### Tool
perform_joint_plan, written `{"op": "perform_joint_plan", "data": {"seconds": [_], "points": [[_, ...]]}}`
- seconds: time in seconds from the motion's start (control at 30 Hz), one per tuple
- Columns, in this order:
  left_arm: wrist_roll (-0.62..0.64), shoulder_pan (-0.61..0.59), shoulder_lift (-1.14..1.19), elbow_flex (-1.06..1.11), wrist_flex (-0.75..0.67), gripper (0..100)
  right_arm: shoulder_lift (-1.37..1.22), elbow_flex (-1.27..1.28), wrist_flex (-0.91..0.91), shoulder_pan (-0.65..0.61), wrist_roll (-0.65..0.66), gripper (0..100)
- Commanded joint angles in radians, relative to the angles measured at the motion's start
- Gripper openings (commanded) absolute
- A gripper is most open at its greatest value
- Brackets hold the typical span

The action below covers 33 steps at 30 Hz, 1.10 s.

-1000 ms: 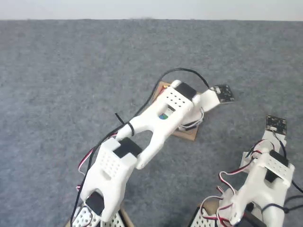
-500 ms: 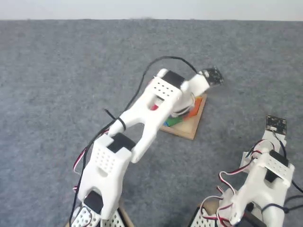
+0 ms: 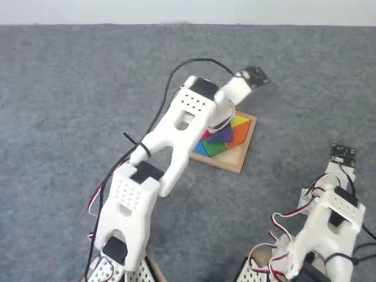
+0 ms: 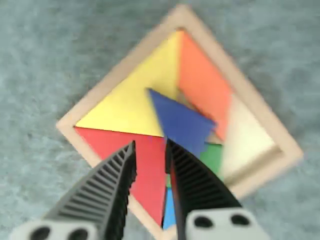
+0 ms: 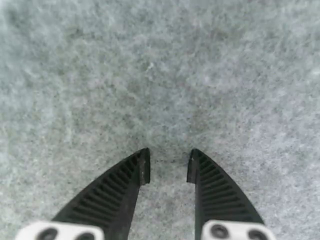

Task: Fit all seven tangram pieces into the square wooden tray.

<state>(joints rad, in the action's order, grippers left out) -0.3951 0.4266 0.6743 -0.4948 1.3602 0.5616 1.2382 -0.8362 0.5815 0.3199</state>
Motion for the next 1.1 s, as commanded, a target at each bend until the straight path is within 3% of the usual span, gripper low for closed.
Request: {"op": "perform_joint_plan", "data": {"seconds": [0.0,0.43,0.8,1.07], "points": [[0.038,-0.026,0.06,-0.047,-0.068,10,0.007,0.002,0.015,-0.016,0.003,12.5],[0.04,0.023,0.109,-0.077,-0.055,9,0.007,0.002,0.015,-0.016,0.003,12.5],[0.041,0.069,0.106,-0.082,0.044,9,0.007,0.002,0.024,-0.016,0.003,12.5],[0.103,0.069,0.021,-0.128,0.037,9,0.007,0.002,0.025,-0.016,0.003,12.5]]}}
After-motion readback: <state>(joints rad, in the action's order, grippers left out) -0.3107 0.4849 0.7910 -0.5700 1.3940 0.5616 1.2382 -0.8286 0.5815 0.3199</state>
